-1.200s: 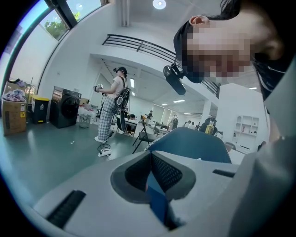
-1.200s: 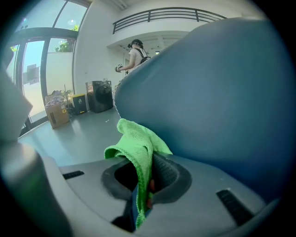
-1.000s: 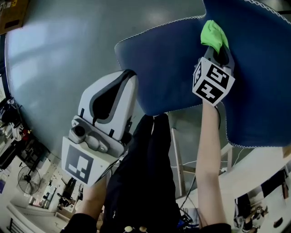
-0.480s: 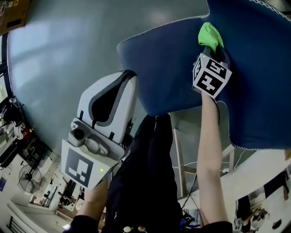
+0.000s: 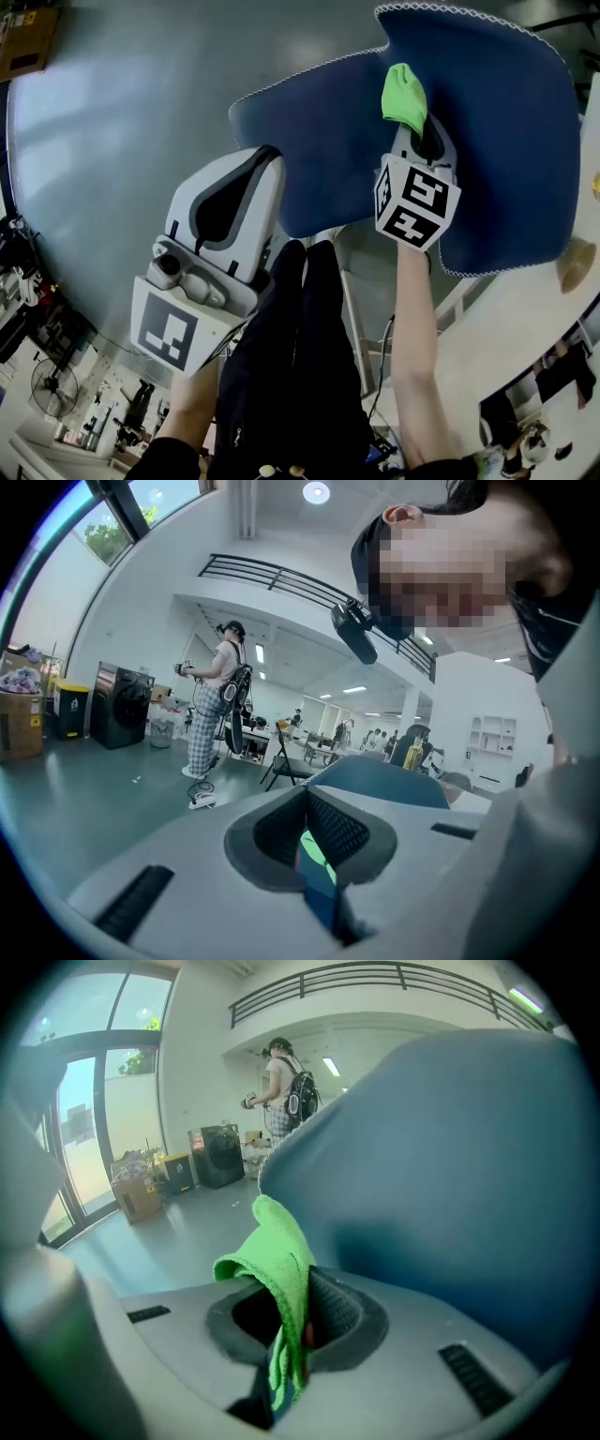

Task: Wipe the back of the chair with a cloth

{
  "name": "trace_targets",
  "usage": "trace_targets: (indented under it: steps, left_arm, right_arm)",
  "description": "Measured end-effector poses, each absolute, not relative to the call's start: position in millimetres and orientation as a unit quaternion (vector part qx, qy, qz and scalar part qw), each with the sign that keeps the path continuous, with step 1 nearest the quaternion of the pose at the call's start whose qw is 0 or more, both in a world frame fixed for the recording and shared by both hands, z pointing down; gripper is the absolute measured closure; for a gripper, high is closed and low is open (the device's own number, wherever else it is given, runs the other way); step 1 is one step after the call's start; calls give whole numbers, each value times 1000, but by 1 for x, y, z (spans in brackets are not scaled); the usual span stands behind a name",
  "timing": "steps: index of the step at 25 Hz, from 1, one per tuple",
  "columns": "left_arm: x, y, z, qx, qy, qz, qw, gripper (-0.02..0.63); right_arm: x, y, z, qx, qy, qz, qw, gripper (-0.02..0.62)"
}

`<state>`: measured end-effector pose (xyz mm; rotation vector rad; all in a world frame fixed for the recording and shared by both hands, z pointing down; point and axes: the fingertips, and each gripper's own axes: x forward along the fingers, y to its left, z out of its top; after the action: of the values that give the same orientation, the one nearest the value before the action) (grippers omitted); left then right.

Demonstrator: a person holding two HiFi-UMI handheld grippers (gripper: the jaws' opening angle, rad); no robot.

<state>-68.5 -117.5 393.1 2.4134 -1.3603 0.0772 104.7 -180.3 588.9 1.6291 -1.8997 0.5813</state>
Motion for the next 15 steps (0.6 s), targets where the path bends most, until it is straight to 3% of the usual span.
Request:
trace_targets:
  steps: [4, 8, 12, 15]
  left_arm:
    - [-67, -122, 387, 859, -479, 12, 178, 600]
    - [-26, -102, 397, 864, -475, 4, 170, 600]
    - [-36, -120, 338, 864, -472, -9, 174, 600]
    - [-45, -123, 333, 868, -467, -15, 170, 600]
  right_arm:
    - [100, -165, 549, 606, -726, 213, 246, 546]
    - [141, -128, 528, 610, -738, 189, 219, 546]
    - [136, -144, 415, 621, -741, 161, 198, 546]
    - [133, -147, 388, 626, -743, 148, 183, 546]
